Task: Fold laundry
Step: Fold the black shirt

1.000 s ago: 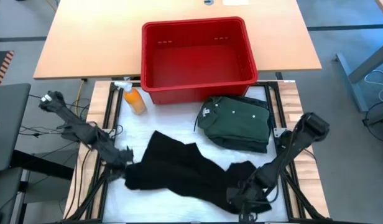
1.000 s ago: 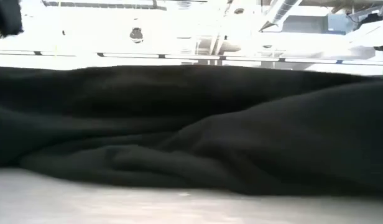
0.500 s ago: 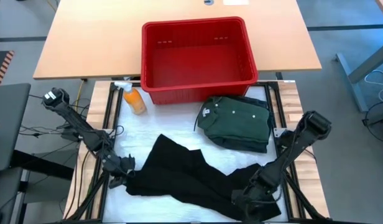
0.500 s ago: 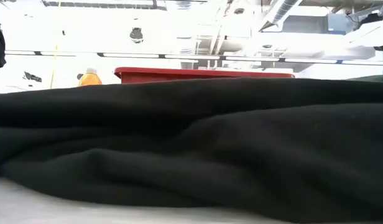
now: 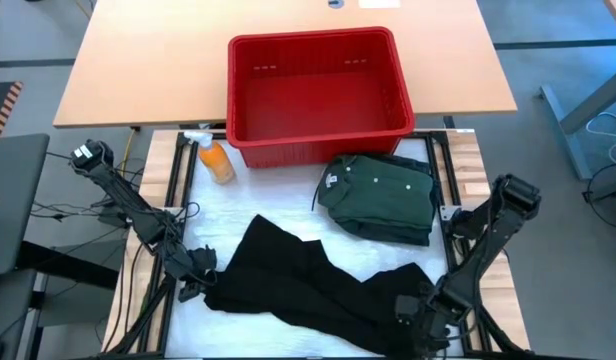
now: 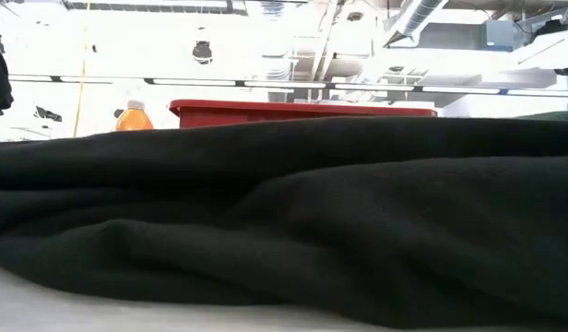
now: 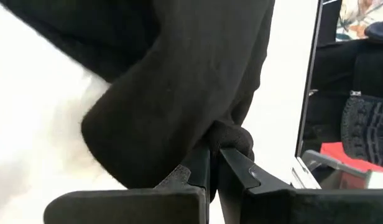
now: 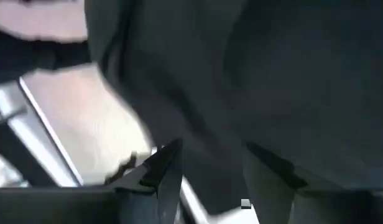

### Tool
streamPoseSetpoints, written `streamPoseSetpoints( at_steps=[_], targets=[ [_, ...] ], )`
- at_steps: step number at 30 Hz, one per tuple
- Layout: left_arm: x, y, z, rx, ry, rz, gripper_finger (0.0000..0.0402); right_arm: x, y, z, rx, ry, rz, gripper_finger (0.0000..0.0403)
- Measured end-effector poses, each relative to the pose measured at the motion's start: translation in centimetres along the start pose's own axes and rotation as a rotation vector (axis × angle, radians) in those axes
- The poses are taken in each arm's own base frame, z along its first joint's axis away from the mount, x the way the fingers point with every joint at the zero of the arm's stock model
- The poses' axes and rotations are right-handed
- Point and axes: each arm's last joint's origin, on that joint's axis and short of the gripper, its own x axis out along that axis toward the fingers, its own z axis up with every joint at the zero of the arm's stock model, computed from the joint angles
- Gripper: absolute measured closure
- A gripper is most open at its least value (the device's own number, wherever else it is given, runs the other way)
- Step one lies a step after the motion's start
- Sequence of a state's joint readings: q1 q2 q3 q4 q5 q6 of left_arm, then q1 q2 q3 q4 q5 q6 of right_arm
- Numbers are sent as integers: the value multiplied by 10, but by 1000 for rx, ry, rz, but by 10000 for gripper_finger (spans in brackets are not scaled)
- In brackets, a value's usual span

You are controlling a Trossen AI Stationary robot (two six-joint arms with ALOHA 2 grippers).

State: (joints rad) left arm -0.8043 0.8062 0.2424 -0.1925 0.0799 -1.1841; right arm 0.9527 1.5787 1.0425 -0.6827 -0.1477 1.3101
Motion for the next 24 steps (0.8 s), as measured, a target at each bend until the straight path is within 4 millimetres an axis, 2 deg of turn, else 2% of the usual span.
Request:
streamPoseSetpoints(
  at_steps=[6, 12, 15, 20, 22, 24],
  targets=[
    [0, 0, 0, -32, -6, 2, 401, 2, 7, 10, -8, -188, 36, 211],
    [0, 0, 1, -48, -34, 12, 401, 3, 0, 22, 3, -362, -58, 211],
    [0, 0, 1, -51, -37, 13, 401, 10, -1, 32, 7, -373, -73, 211],
    [0, 0, 2, -53, -54, 18, 401, 25, 5, 51, -56, -361, -2, 215],
    [0, 1, 2, -53, -68, 23, 401, 32, 1, 59, -53, -341, -15, 230],
    [0, 1, 2, -52, -75, 24, 401, 34, -1, 65, -63, -334, -24, 264]
  ],
)
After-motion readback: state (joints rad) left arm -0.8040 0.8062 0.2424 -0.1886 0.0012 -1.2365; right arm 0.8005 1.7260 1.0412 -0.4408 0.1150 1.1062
